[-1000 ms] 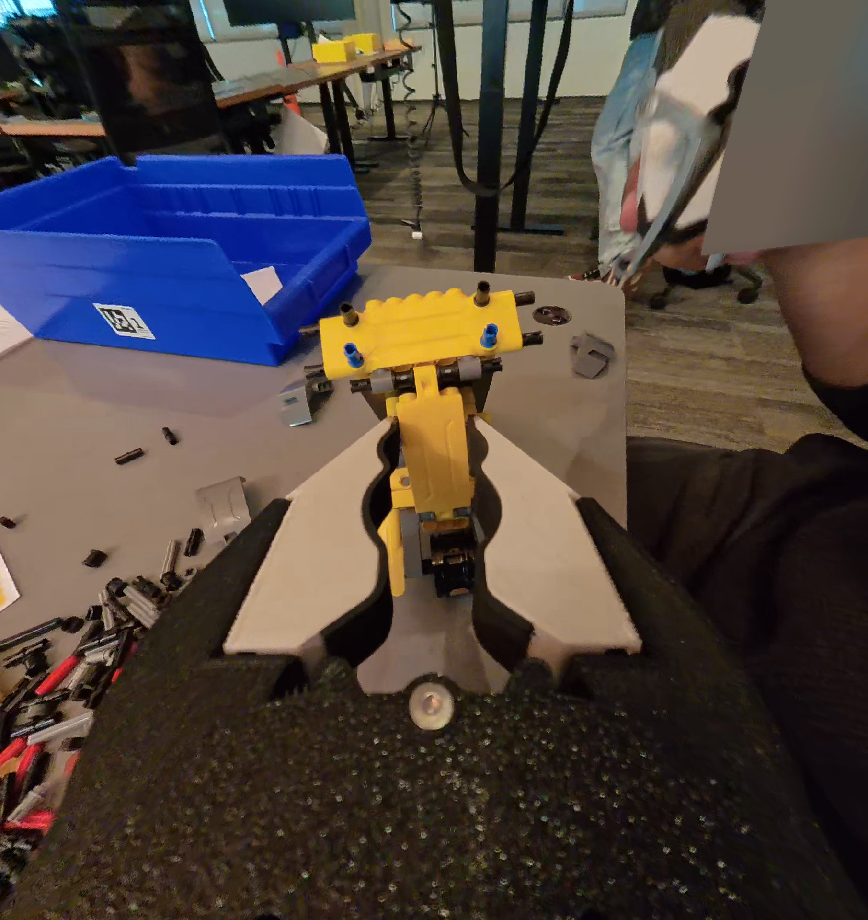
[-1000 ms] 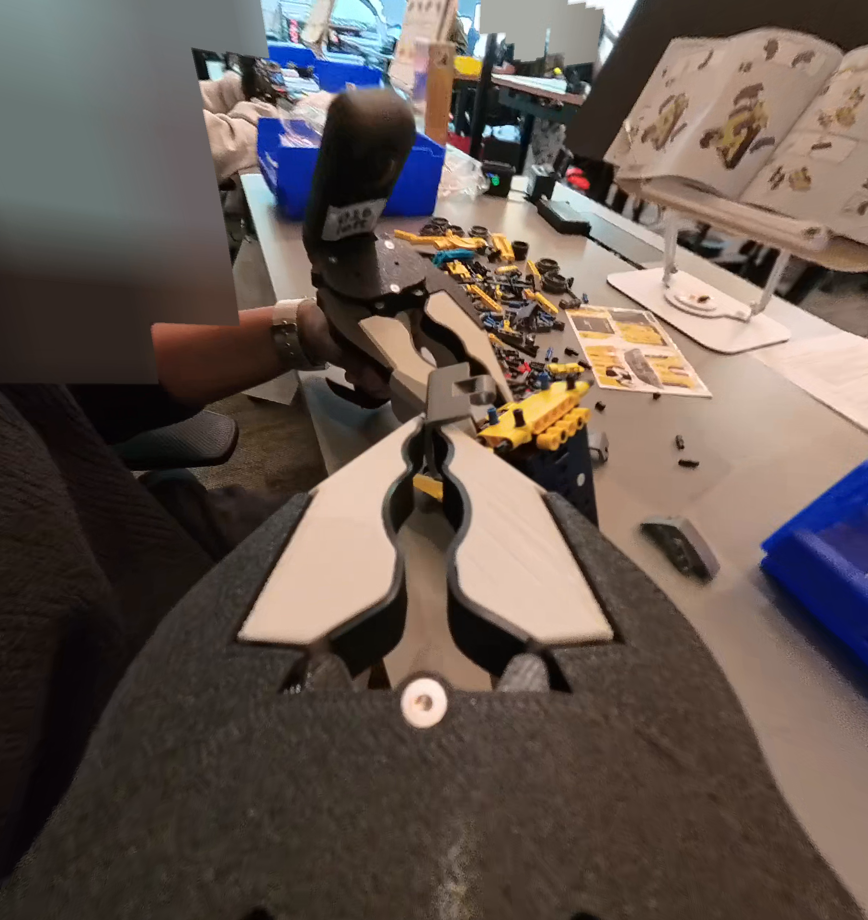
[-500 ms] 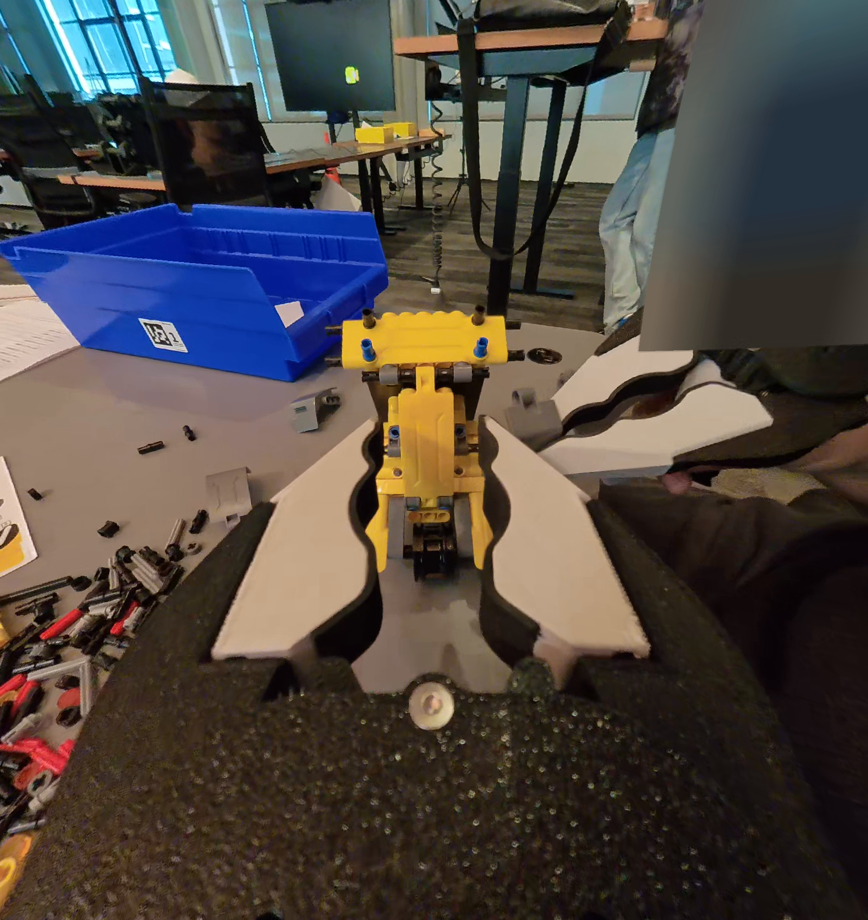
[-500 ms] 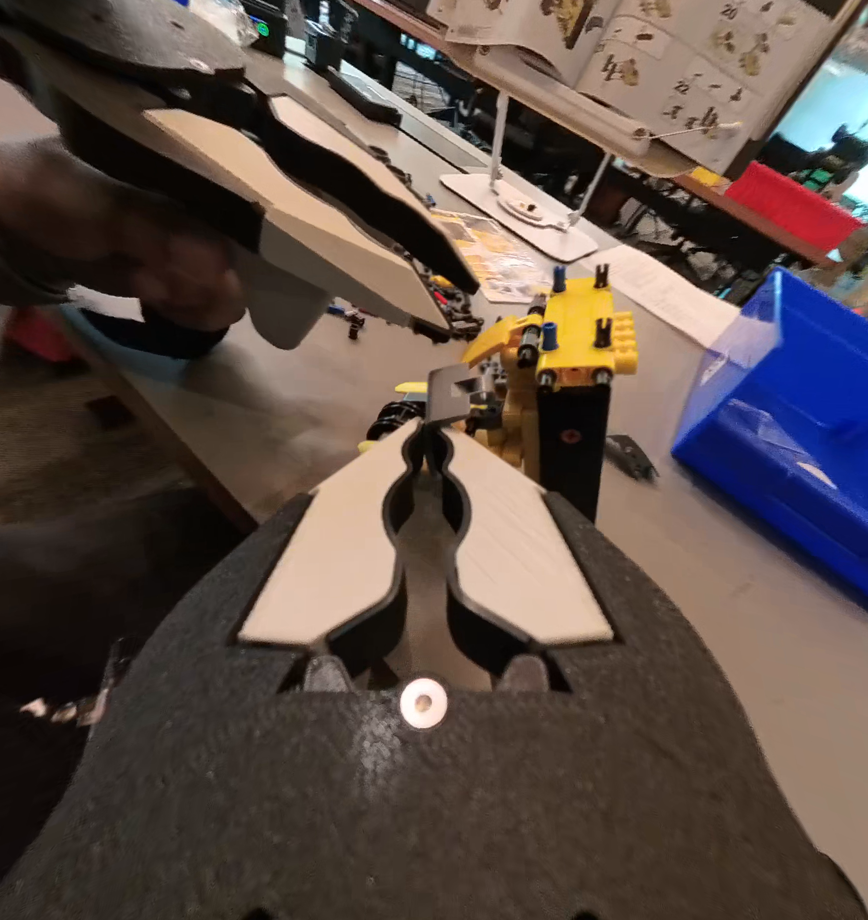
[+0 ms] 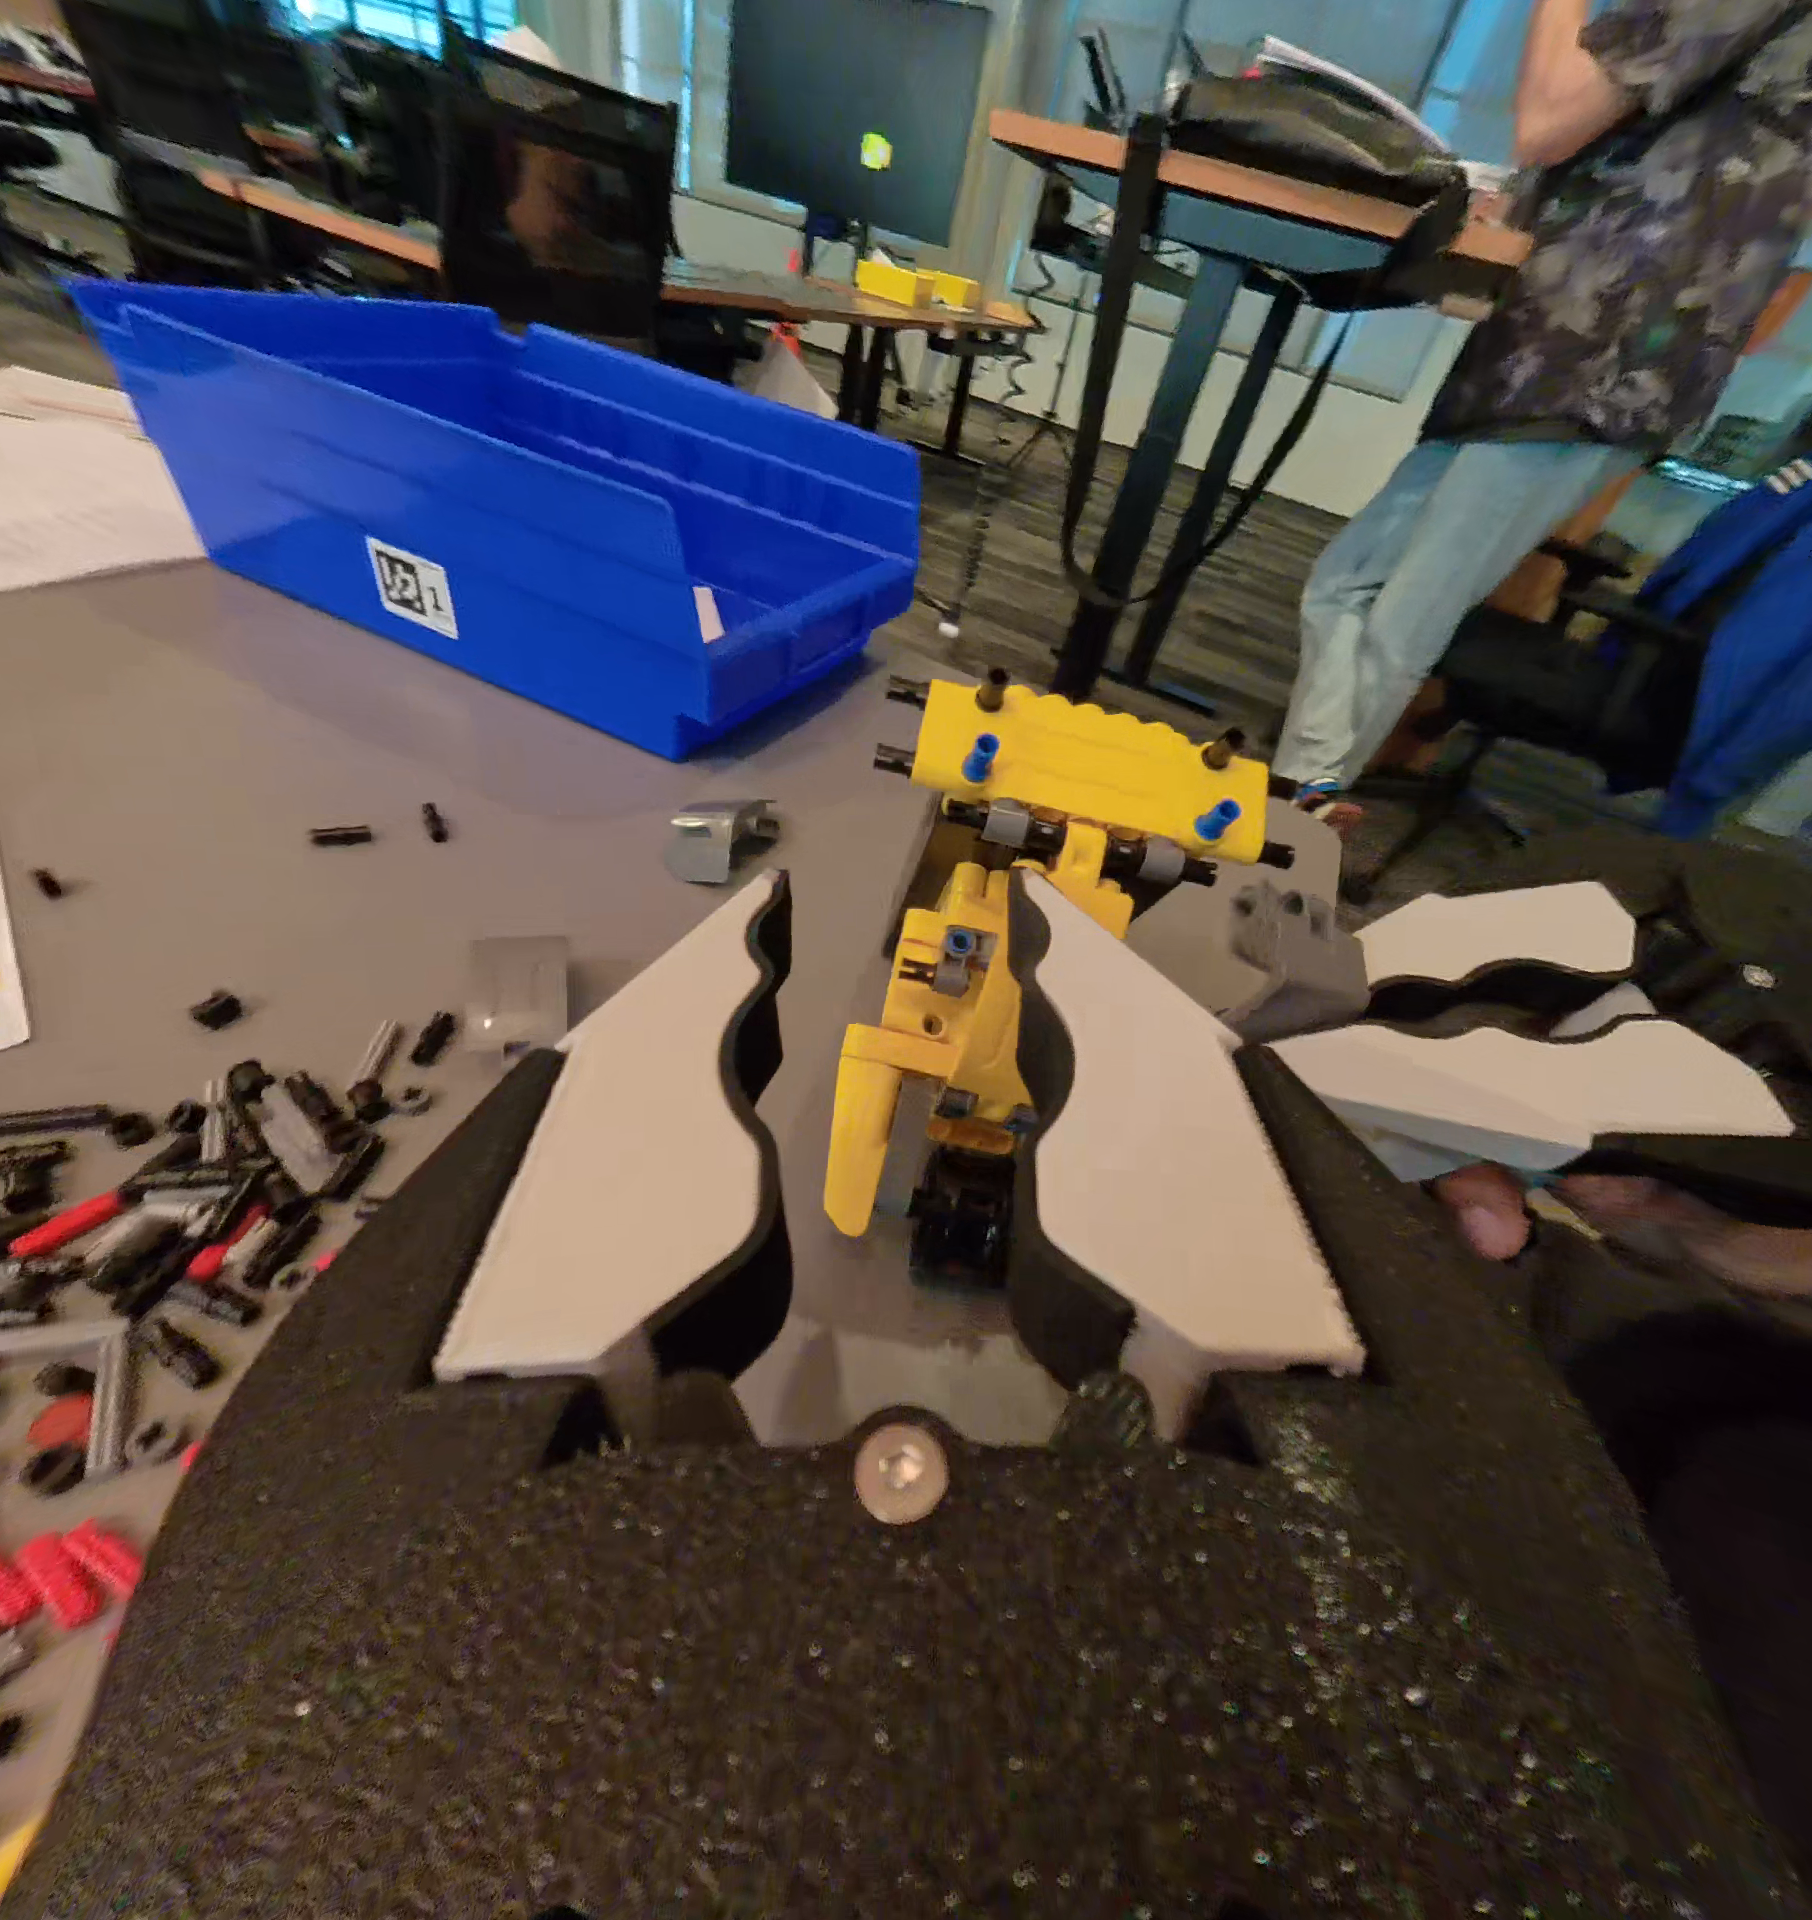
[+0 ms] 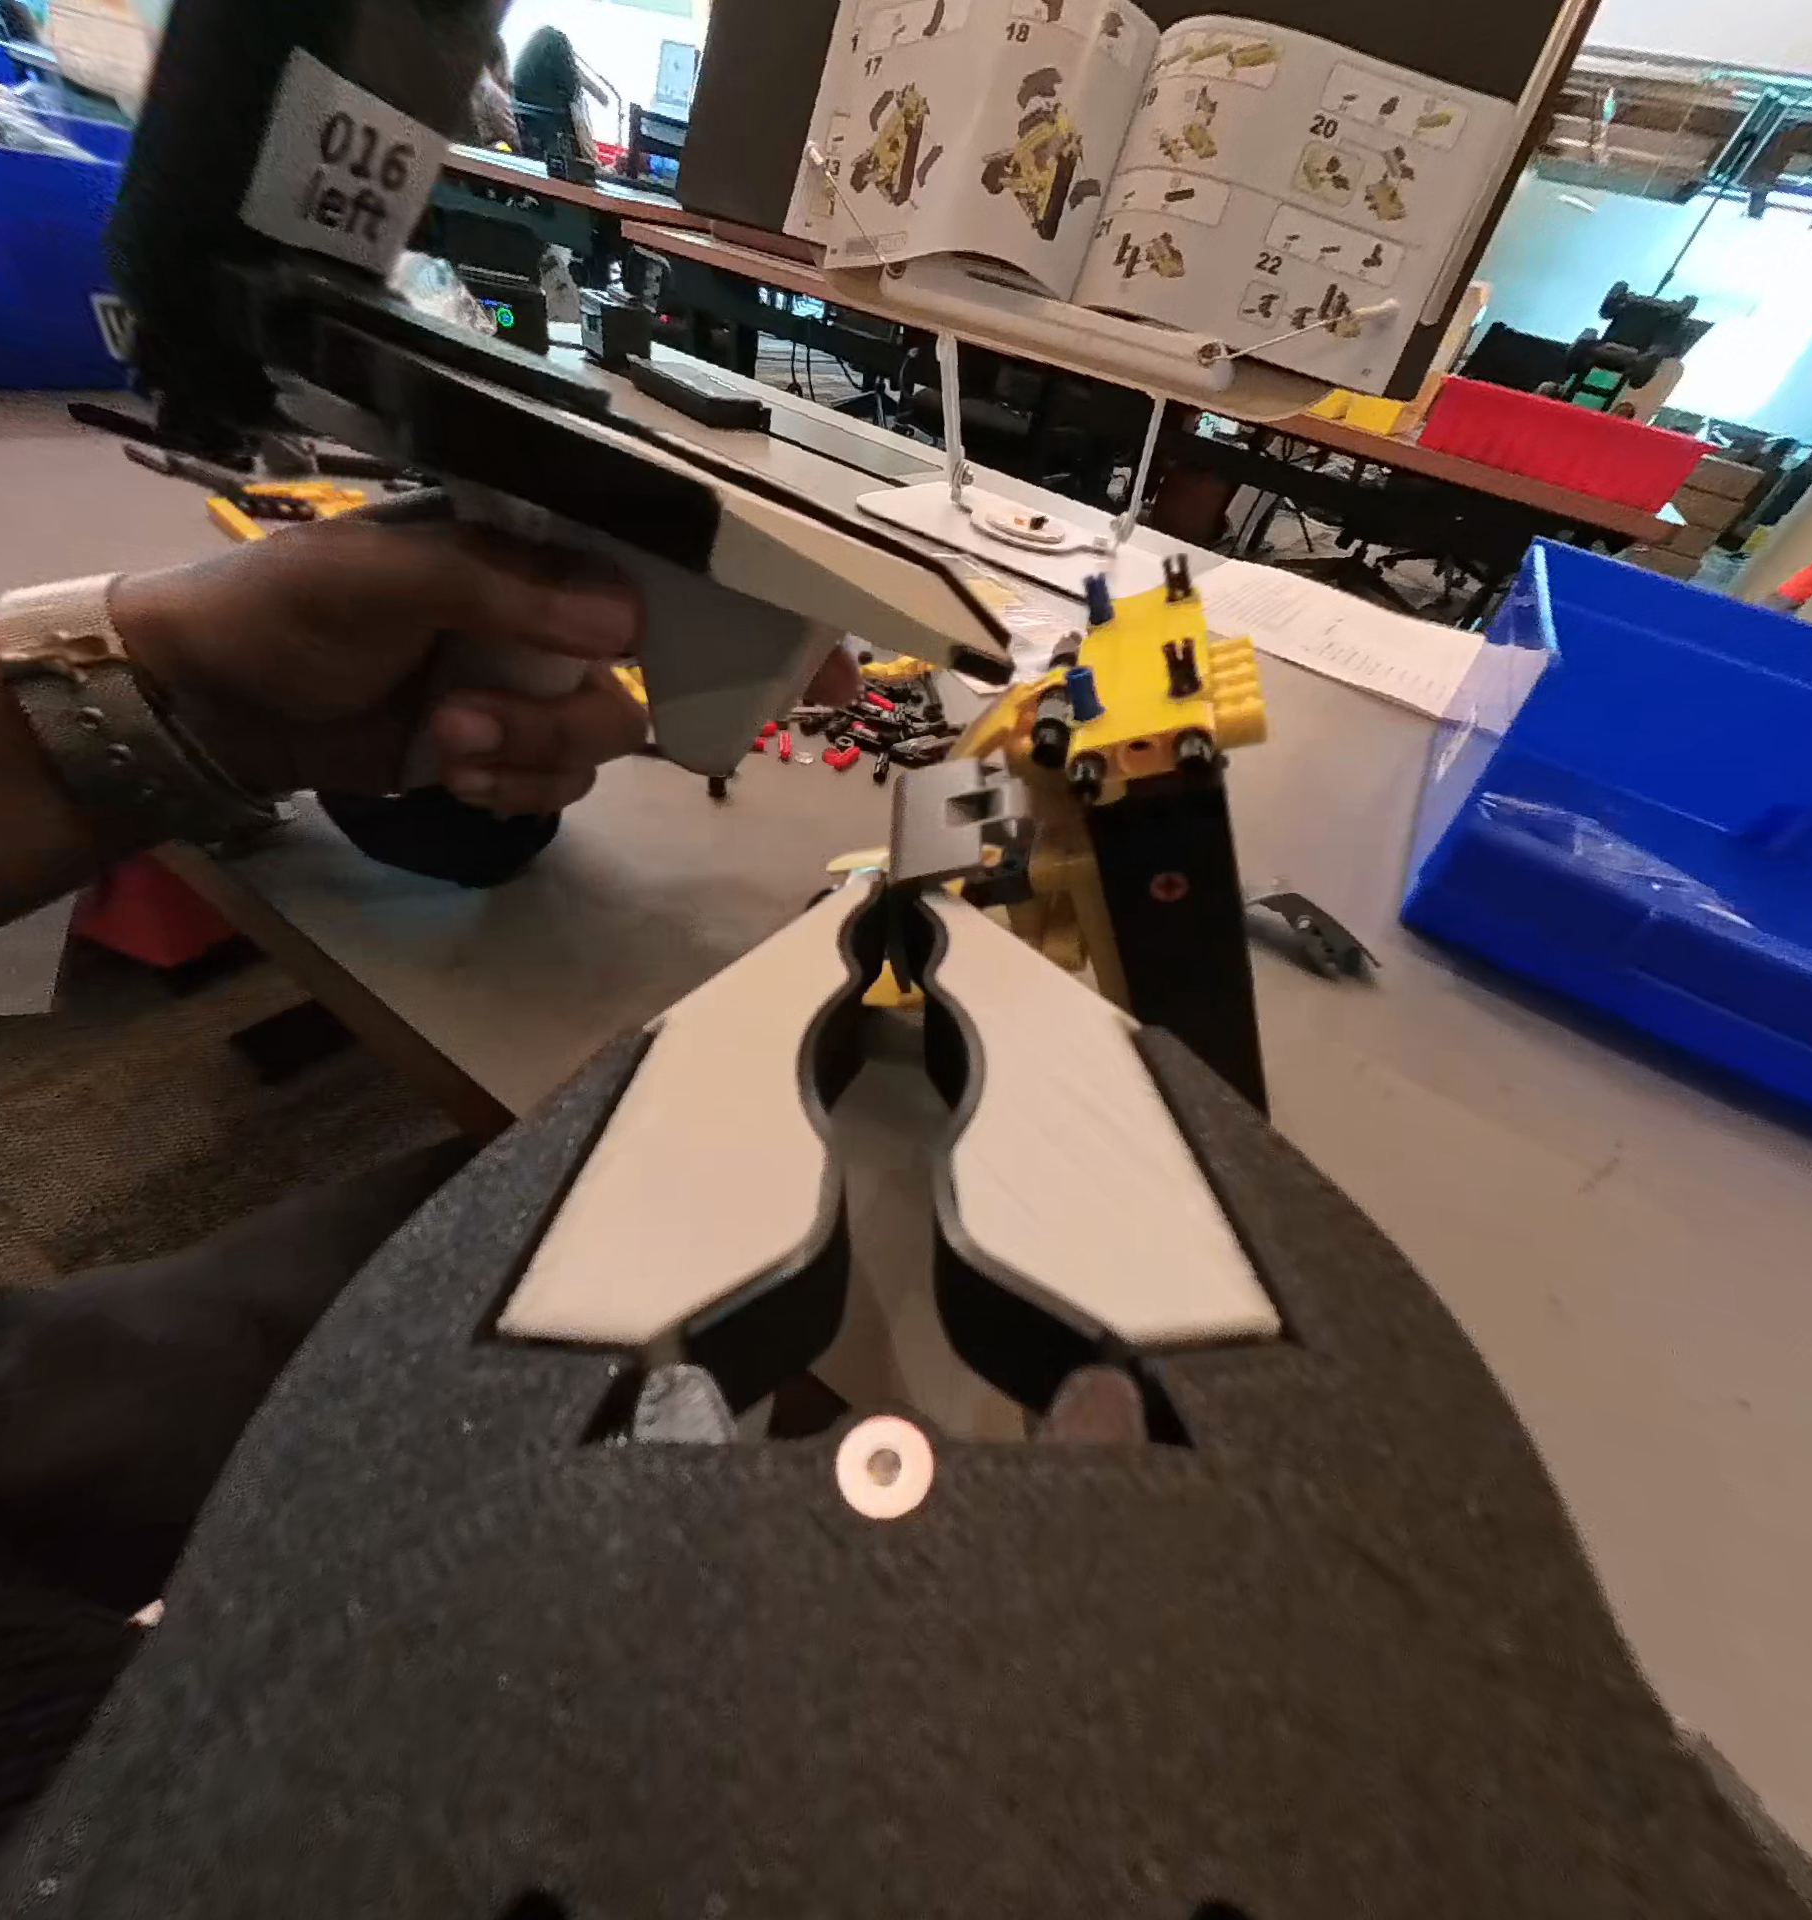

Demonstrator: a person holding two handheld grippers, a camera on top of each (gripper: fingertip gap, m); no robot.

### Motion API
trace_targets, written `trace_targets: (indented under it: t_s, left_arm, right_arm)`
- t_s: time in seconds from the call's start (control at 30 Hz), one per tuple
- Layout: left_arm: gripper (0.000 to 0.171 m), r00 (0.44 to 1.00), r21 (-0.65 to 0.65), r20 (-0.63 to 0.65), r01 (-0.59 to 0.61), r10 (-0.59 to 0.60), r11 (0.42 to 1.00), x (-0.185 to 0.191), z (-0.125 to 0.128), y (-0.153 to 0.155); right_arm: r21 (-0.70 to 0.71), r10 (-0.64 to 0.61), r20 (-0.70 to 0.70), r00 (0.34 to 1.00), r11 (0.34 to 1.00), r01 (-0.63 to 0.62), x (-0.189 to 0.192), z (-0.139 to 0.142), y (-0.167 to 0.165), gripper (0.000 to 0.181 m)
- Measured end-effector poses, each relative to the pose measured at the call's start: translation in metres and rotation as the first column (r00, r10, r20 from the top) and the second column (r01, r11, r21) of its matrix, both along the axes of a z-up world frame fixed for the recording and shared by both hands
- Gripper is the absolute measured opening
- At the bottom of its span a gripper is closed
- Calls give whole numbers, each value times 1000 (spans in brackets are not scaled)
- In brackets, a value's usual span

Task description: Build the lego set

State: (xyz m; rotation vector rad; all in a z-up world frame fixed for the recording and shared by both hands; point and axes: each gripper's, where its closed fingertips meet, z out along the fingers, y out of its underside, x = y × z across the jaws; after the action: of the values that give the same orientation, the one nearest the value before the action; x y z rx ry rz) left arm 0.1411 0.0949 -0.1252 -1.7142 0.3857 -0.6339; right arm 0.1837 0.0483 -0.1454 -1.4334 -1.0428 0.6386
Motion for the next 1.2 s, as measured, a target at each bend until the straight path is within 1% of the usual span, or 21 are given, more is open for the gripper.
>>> trace_targets:
  t_s: [0.07, 0.13, 0.17, 0.23, 0.3, 0.4, 0.47, 0.5, 0.6, 0.67, 0.7, 0.73, 0.77, 0.83, 0.9, 1.0, 1.13, 1.2]
  left_arm:
    - [40, 998, 2, 3, 57, -57, 998, 5, 0, 2]
    - [40, 984, 17, 46, 172, -172, 985, 14, 4, -7]
    - [41, 980, 26, 63, 185, -186, 982, 14, 6, -9]
    - [41, 979, 76, 92, 173, -180, 982, 10, 14, -13]
    - [40, 981, 155, 102, 147, -164, 977, 8, 23, -21]
    - [41, 993, 272, 46, 88, -104, 958, 8, 31, -32]
    - [41, 999, 303, -9, 48, -48, 952, 10, 31, -35]
    - [41, 999, 286, -18, 31, -27, 958, 11, 29, -35]
    - [41, 999, 138, -9, -47, 48, 989, 7, 17, -31]
    - [41, 997, 144, -26, -74, 78, 987, 8, 14, -39]
    - [41, 993, 171, -42, -103, 111, 980, 6, 16, -42]
    - [41, 991, 203, -61, -106, 121, 973, 7, 18, -46]
    - [41, 990, 214, -83, -98, 118, 972, 9, 18, -46]
    - [43, 990, 175, -105, -76, 95, 982, 14, 12, -42]
    - [46, 995, 140, -79, -42, 53, 989, 17, 10, -38]
    - [48, 998, 174, -57, 43, -34, 984, 23, 16, -39]
    - [51, 986, 158, -147, 95, -72, 983, 24, 8, -28]
    - [53, 982, 152, -164, 120, -95, 981, 25, 7, -22]
  right_arm:
    - [15, -2, 11, 1000, 1000, 2, 1, 1, 0, 2]
    - [38, -13, 20, 1000, 999, 12, 2, 2, 1, 2]
    - [50, -21, 19, 1000, 999, 20, 4, 3, 2, 1]
    - [69, -36, 7, 999, 997, 36, 7, 6, 3, 1]
    - [89, -28, -16, 999, 996, 29, 9, 8, -1, 1]
    - [128, -24, -58, 998, 991, 31, 12, 11, -4, 1]
    - [121, -18, -75, 997, 992, 27, 12, 10, -5, 2]
    - [109, -10, -81, 997, 994, 18, 11, 10, -5, 1]
    - [75, -5, -87, 996, 997, 11, 10, 9, -1, 2]
    - [62, -9, -72, 997, 998, 13, 10, 7, 3, 2]
    - [55, -14, -55, 998, 998, 17, 9, 5, 5, 2]
    - [51, -19, -39, 999, 999, 21, 8, 3, 7, 1]
    - [48, -24, -21, 1000, 999, 25, 7, 1, 8, 2]
    - [45, -36, 14, 999, 998, 35, 5, -3, 10, 2]
    - [48, -35, 33, 999, 998, 33, 1, -4, 10, 1]
    - [74, -44, 69, 997, 997, 39, -3, -3, 12, 1]
    - [72, -24, 113, 993, 997, 16, -9, -1, 11, 1]
    - [63, -26, 130, 991, 998, 18, -10, 0, 12, 1]
